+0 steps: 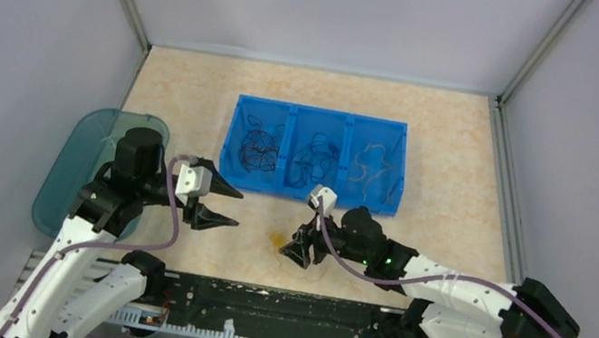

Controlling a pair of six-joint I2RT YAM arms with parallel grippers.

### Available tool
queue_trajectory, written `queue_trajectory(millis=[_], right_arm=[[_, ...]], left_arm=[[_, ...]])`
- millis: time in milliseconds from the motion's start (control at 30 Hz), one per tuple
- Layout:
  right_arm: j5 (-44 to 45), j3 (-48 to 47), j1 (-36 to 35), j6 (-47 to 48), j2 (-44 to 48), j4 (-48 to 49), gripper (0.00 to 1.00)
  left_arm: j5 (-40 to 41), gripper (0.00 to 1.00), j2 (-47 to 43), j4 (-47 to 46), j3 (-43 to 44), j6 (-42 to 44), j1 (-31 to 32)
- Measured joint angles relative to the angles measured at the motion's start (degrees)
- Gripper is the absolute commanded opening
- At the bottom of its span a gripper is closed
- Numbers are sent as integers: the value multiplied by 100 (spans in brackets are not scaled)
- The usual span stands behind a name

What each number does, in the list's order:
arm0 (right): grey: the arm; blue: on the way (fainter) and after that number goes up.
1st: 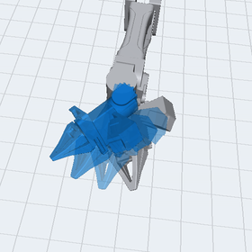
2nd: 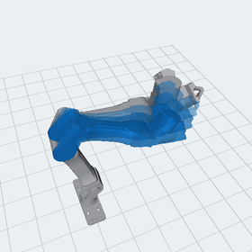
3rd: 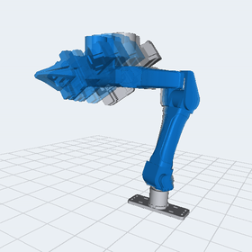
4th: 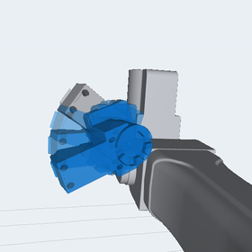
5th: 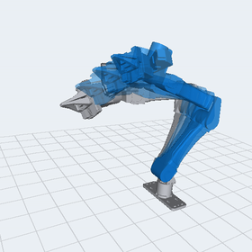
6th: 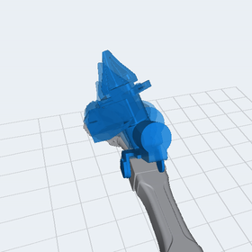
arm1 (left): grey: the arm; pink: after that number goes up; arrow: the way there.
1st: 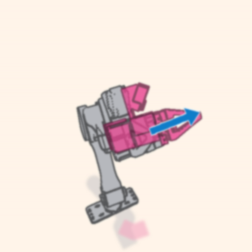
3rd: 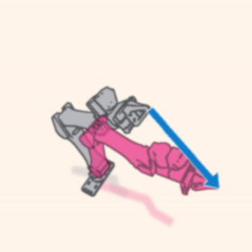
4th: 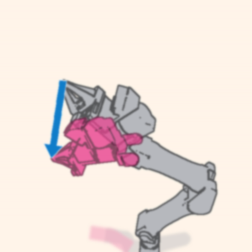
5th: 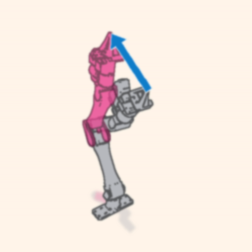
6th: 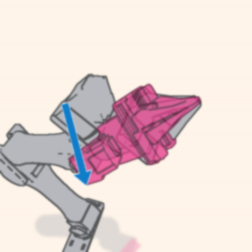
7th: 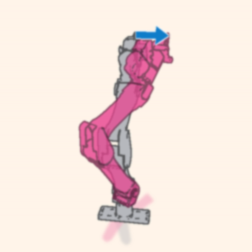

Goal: Untangle the cables
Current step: Untie the cable.

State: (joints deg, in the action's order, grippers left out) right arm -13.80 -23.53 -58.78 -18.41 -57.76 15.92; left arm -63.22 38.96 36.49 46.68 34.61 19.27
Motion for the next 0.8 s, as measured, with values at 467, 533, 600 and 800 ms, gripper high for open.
queue_trajectory(millis=[467,533,600,800], right_arm=[[-22,-304,-11,-31,-1637,273,34],[22,-382,-11,-42,-1727,302,35],[68,-476,-11,-44,-1790,295,40],[269,-782,-37,85,-1899,2,49]], left_arm=[[46,62,-13,133,118,260,-2],[46,62,-22,138,120,260,0],[46,62,-39,146,118,262,-2],[46,62,-83,175,125,262,-2]])
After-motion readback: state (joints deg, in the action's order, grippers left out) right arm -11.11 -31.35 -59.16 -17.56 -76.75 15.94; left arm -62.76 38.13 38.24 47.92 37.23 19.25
